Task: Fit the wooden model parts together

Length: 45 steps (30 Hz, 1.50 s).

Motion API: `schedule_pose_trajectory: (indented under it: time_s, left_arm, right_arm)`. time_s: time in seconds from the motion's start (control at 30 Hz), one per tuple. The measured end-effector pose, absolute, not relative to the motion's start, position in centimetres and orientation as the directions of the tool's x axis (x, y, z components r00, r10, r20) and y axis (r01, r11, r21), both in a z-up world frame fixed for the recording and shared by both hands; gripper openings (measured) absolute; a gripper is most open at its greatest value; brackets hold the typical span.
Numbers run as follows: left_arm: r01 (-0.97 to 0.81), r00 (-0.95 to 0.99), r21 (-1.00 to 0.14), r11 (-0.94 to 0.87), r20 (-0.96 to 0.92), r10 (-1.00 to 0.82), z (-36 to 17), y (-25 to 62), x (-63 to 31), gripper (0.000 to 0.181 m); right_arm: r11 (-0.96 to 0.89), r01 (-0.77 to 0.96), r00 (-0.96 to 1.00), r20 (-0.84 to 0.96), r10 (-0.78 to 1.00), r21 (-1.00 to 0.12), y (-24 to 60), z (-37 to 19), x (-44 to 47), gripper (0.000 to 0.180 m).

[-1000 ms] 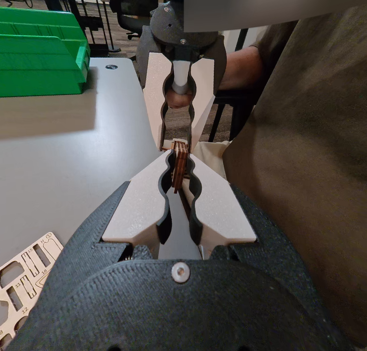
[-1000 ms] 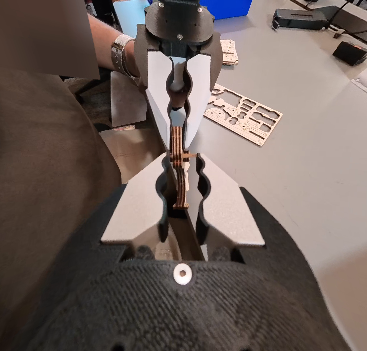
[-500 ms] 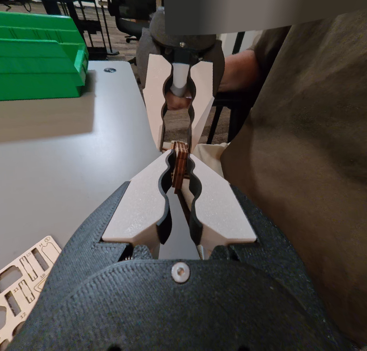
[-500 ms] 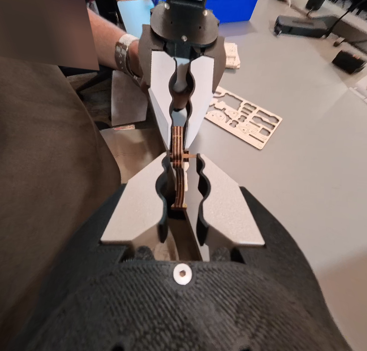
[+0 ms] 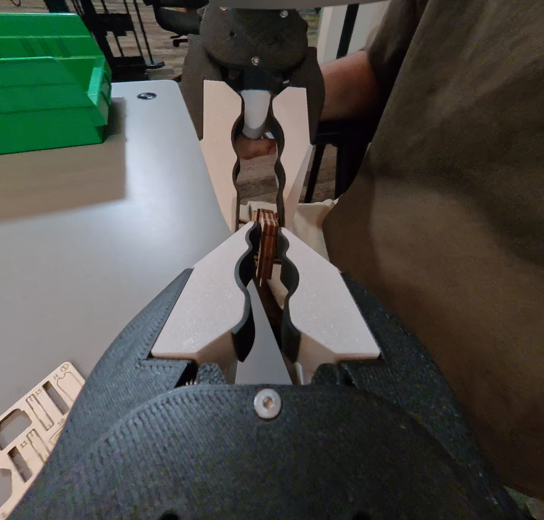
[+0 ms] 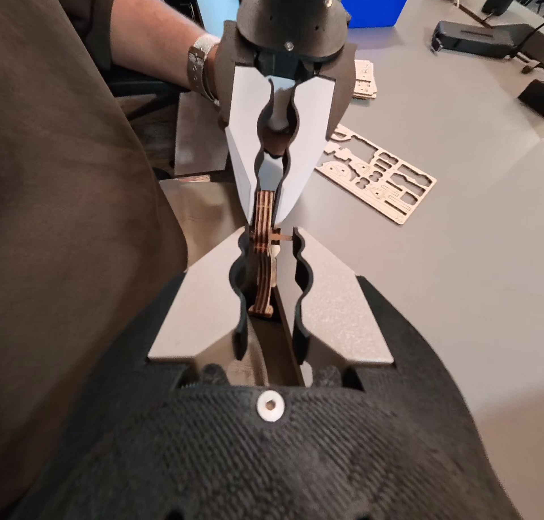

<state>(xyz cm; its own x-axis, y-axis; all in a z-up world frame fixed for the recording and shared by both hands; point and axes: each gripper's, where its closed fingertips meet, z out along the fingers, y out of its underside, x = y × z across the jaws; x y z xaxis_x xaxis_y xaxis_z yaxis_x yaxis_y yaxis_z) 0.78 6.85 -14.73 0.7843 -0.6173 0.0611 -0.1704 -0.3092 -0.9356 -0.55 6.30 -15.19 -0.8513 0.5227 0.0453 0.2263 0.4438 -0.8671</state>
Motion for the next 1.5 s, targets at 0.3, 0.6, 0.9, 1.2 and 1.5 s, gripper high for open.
schedule_pose_trajectory:
  time_s: [0.3,0.6,0.9,1.2,1.5]
  left_arm:
    - [-0.169,0.788,-0.938,-0.301,0.055,-0.613,-14.5,6.8,0.6,0.008]
    - [-0.165,0.774,-0.938,-0.304,0.068,-0.629,-14.6,6.6,0.9,0.007]
    - [-0.156,0.781,-0.942,-0.298,0.067,-0.621,-14.4,6.7,0.7,0.008]
    - [-0.156,0.808,-0.945,-0.288,0.046,-0.588,-14.2,7.1,0.0,0.007]
    - [-0.168,0.796,-0.938,-0.304,0.053,-0.603,-14.6,6.9,0.3,0.007]
  right_arm:
    - [0.44,0.225,-0.842,0.053,0.536,-0.869,6.3,-15.1,-0.8,0.027]
    - [0.472,0.235,-0.848,0.059,0.527,-0.85,6.1,-15.3,-0.5,0.027]
    - [0.441,0.22,-0.808,0.091,0.582,-0.87,6.9,-14.8,-1.6,0.051]
    - [0.464,0.216,-0.796,0.12,0.593,-0.859,7.1,-14.8,-1.8,0.026]
    - [0.475,0.212,-0.795,0.132,0.592,-0.854,7.0,-15.1,-1.7,0.042]
